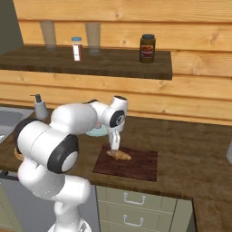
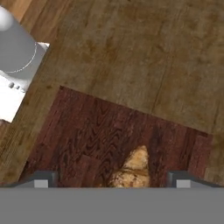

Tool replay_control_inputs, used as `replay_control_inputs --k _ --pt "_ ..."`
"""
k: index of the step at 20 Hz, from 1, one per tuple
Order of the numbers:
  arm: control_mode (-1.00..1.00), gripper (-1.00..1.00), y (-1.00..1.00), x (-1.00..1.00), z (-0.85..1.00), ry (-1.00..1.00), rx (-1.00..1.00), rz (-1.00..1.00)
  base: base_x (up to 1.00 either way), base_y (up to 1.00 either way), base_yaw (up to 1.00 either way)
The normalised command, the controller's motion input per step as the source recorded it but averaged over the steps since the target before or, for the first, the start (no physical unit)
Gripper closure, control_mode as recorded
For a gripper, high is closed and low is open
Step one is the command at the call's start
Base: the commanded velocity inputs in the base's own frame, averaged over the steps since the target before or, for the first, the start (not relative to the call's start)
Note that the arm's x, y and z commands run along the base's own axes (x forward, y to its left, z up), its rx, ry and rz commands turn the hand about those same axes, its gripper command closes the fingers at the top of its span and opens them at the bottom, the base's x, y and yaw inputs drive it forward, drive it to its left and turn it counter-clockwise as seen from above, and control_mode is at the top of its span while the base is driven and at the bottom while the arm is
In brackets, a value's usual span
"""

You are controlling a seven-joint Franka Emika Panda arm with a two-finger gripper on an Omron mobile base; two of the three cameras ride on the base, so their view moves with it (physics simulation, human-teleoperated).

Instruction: From the different types of pastries on the counter, select a croissant and place it on the cutting board. Then retrieve a jar of jam from the cabinet and place it alongside the croissant on the cutting board.

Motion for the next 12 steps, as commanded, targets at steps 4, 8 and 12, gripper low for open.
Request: replay_control_inputs --k 4,8,12 --pt "-1.00 -1.00 0.36 -0.43 0.59 -0.20 0.00 0.00 0.00 0.00 0.00" --pt "-1.00 -1.00 0.41 -0.62 0.17 -0.19 0.00 0.00 0.00 0.00 0.00" --pt "-1.00 -1.00 0.50 -0.70 0.00 -0.27 0.00 0.00 0.00 0.00 0.00"
